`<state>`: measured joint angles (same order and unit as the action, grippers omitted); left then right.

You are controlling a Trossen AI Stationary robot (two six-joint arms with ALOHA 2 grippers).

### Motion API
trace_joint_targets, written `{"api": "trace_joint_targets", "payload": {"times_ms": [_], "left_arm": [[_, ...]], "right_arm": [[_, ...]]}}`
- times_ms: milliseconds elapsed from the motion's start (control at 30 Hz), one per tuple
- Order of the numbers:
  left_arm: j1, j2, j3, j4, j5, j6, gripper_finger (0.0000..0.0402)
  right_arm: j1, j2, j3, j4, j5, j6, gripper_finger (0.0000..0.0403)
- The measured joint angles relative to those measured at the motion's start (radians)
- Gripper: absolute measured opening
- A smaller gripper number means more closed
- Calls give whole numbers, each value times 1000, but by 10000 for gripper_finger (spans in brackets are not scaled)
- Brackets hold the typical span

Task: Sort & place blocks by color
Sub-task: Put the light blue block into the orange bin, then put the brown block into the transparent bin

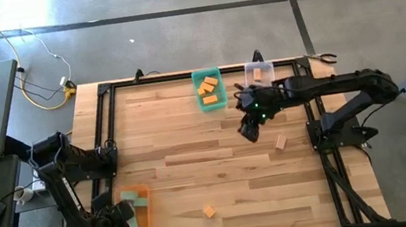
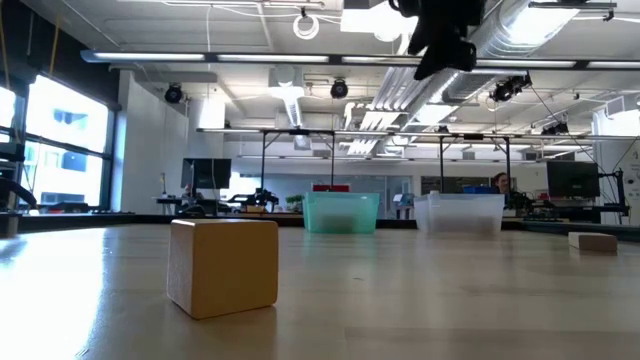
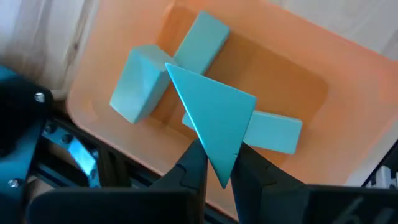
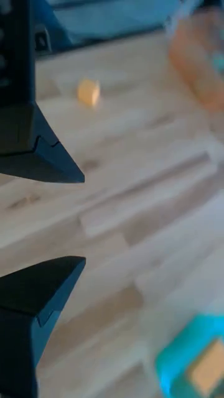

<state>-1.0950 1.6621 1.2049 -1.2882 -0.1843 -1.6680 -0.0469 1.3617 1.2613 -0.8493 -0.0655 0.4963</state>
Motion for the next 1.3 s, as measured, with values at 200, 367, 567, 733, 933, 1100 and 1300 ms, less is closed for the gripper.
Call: {"api": "trace_joint_targets", "payload": {"times_ms": [200,367,567,733,933,1100,1300], "left_arm": [[5,31,0,4,-1,-5,35],[23,31,0,5,-1,-40,44],[40,31,0,4,34,-57,90],[56,31,0,4,35,-58,133],[79,30,0,0,28,-80,163],[90,20,0,-1,-27,-38,163],[107,-60,0,-35,-179,15,162]], "right_arm": [[110,0,0,67,-17,-4,191],[199,0,0,75,14,0,191],[288,0,0,27,141,8,191],[313,0,0,-72,178,69,191],[316,0,0,-251,178,83,191],[316,0,0,-329,187,83,191],[316,1,0,-404,215,114,191]]}}
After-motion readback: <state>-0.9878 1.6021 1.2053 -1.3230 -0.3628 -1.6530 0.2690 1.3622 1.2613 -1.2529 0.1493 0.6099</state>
